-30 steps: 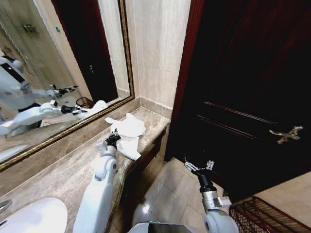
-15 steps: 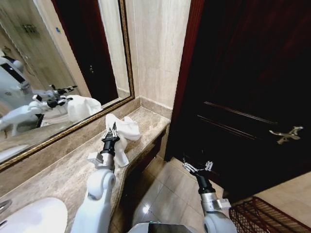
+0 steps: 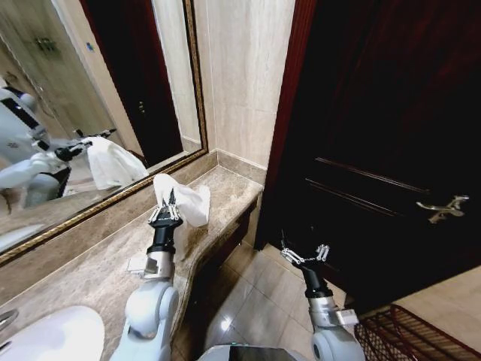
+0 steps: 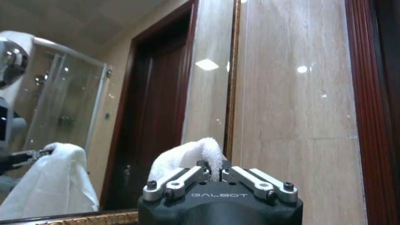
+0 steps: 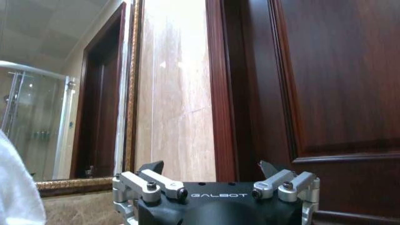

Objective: Discard the used towel into the hamper.

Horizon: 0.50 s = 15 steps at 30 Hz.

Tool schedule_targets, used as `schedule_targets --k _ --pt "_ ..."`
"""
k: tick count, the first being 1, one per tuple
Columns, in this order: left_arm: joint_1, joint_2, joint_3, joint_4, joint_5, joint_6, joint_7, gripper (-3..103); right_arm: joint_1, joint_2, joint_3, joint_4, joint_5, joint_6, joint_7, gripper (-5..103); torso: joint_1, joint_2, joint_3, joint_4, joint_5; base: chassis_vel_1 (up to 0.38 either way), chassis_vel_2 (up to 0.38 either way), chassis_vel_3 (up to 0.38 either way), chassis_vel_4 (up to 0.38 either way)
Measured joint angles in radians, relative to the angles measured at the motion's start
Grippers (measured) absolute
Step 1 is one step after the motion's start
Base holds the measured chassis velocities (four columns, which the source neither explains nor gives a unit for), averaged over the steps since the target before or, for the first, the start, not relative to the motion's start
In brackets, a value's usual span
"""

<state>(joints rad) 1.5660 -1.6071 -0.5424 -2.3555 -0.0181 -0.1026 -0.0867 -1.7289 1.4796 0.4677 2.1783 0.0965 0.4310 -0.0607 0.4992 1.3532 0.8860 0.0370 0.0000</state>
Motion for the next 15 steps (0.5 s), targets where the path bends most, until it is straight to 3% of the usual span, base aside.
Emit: schedule_targets --k 6,15 --pt "0.098 -0.003 -0.013 -0.1 0.018 -0.001 -0.019 5 -0.007 0.001 0.029 0.039 0.005 -0.018 0.019 100 0.0 0.0 0.0 0.0002 0.0001 0.0 0.0 0.0 0.0" --pt "0.149 -0.002 0.037 -0.121 0.055 -0.004 0.043 5 -0.023 0.023 0.026 0.066 0.0 -0.022 0.03 100 0.0 0.0 0.0 0.0 0.0 -0.008 -0.006 -0.012 -0.01"
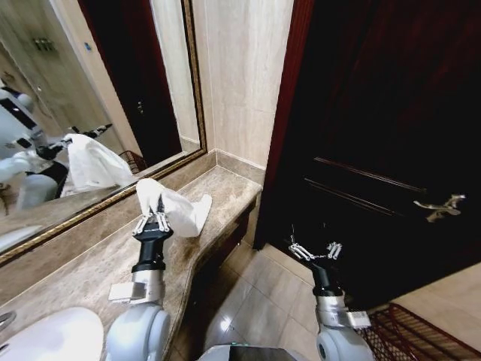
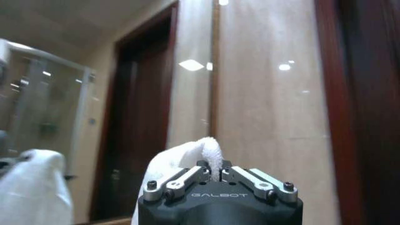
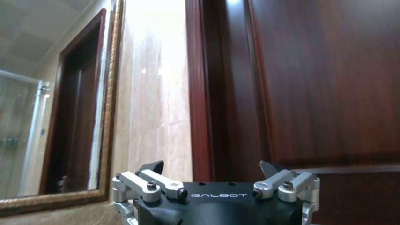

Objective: Discard the used towel into the hamper.

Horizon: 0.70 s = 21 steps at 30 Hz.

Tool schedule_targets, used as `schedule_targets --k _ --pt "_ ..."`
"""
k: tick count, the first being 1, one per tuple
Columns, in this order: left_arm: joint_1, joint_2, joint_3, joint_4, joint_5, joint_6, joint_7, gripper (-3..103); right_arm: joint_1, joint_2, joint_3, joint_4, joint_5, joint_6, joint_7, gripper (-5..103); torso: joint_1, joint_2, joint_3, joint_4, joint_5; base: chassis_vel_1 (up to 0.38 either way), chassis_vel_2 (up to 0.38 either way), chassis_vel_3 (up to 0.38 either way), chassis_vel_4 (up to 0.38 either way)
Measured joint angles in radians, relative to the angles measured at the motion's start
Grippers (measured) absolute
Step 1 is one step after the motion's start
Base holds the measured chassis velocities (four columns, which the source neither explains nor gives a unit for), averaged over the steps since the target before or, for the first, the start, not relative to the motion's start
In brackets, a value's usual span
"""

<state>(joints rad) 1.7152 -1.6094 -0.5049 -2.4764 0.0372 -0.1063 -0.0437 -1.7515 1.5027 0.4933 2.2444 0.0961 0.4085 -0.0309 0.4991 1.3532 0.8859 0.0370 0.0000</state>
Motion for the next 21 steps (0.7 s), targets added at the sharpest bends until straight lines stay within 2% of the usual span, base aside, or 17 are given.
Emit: schedule_targets --k 3,5,9,21 --pt "0.002 0.0 0.012 0.001 0.002 -0.003 0.018 5 -0.006 0.0 0.006 0.016 0.0 0.006 0.0 100 0.0 0.0 0.0 0.0 0.0001 -0.029 -0.029 -0.062 -0.06" --pt "0.001 0.001 0.019 0.006 -0.002 -0.012 0.032 5 -0.008 -0.001 0.006 0.012 0.011 0.053 -0.006 100 0.0 0.0 0.0 -0.0001 -0.0001 -0.067 -0.078 -0.069 -0.069" --pt "0.003 0.001 0.023 0.007 -0.003 -0.014 0.043 5 -0.018 0.003 -0.001 -0.009 0.0 0.095 -0.021 100 0.0 0.0 0.0 0.0 0.0001 -0.087 -0.088 -0.079 -0.085" --pt "-0.004 0.001 0.014 0.031 -0.002 -0.037 0.063 5 -0.019 0.013 -0.006 -0.012 -0.02 0.1 -0.03 100 0.0 0.0 0.0 -0.0001 -0.0001 -0.102 -0.12 -0.109 -0.104"
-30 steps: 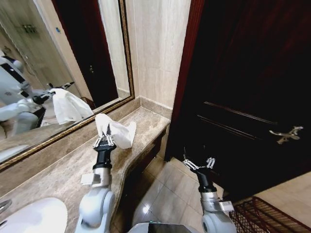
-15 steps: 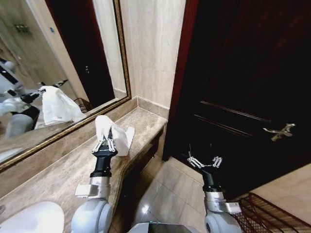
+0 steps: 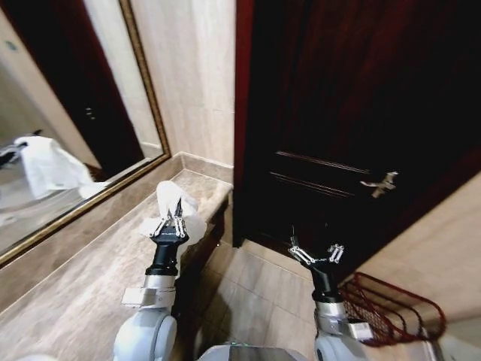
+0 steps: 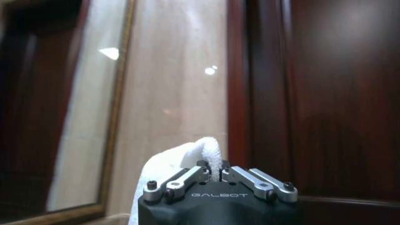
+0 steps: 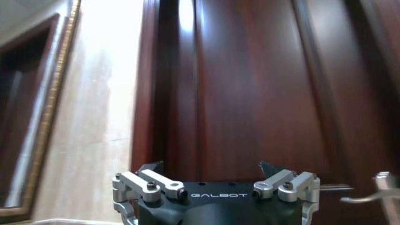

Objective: Discard the used towel into the hamper.

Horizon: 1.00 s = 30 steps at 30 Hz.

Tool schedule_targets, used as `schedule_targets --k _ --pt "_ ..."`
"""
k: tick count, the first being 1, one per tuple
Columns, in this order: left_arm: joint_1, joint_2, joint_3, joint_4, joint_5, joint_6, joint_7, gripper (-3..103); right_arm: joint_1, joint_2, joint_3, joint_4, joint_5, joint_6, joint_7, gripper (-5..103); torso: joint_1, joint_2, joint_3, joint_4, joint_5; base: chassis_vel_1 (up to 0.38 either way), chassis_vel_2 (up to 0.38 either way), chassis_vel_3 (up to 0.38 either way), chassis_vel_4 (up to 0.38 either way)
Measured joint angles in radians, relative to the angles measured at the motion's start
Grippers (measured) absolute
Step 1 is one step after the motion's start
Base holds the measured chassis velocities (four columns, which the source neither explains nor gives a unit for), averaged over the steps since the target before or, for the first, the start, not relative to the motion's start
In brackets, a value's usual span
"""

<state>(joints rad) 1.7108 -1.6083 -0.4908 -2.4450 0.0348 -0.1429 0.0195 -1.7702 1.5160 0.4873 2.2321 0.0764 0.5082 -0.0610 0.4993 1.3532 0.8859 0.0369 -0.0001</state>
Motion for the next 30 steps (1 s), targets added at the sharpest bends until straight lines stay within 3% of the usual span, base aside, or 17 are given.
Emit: schedule_targets --k 30 --pt "-0.003 0.0 0.007 0.049 0.004 -0.02 -0.005 5 -0.007 -0.003 0.006 -0.014 -0.044 0.025 0.018 100 0.0 0.0 0.0 0.0001 0.0001 -0.122 -0.124 -0.122 -0.126"
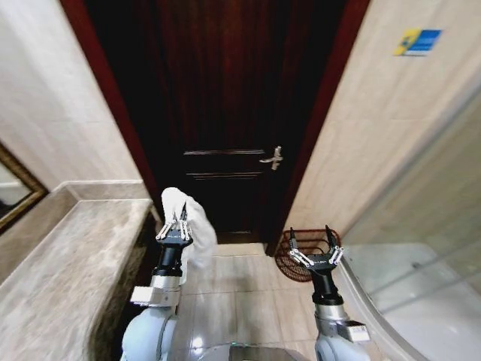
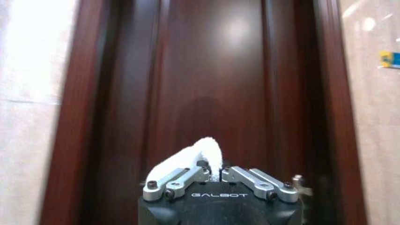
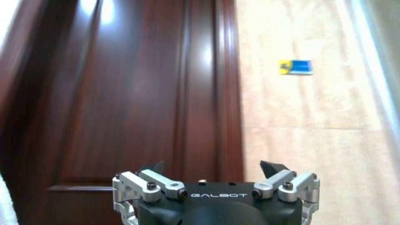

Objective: Discard the used towel into the hamper.

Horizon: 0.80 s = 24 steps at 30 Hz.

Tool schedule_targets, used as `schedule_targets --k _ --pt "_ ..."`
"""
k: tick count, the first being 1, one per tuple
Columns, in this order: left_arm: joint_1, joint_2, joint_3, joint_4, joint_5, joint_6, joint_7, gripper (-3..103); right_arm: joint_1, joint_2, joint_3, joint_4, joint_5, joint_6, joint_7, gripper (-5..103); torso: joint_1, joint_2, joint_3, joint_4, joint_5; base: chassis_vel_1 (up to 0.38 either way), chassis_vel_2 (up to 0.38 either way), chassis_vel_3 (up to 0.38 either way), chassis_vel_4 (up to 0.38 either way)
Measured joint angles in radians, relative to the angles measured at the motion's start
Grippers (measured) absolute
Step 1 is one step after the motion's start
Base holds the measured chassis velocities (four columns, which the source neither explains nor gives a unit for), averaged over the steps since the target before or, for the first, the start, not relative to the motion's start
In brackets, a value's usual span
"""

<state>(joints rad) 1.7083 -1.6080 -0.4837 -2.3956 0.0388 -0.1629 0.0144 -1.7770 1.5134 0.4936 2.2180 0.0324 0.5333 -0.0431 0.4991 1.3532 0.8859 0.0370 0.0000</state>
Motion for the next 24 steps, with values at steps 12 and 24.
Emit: schedule_targets --k 12,24 --pt "-0.017 0.0 0.008 0.044 -0.005 -0.014 0.002 5 -0.002 -0.001 0.0 -0.007 0.001 -0.009 0.034 100 0.0 0.0 0.0 0.0 0.0 -0.125 -0.134 -0.118 -0.129" --pt "-0.026 0.0 0.013 0.072 -0.003 -0.018 -0.006 5 -0.012 0.002 -0.003 0.005 0.008 -0.021 0.05 100 0.0 0.0 0.0 -0.0001 0.0 -0.127 -0.127 -0.131 -0.125"
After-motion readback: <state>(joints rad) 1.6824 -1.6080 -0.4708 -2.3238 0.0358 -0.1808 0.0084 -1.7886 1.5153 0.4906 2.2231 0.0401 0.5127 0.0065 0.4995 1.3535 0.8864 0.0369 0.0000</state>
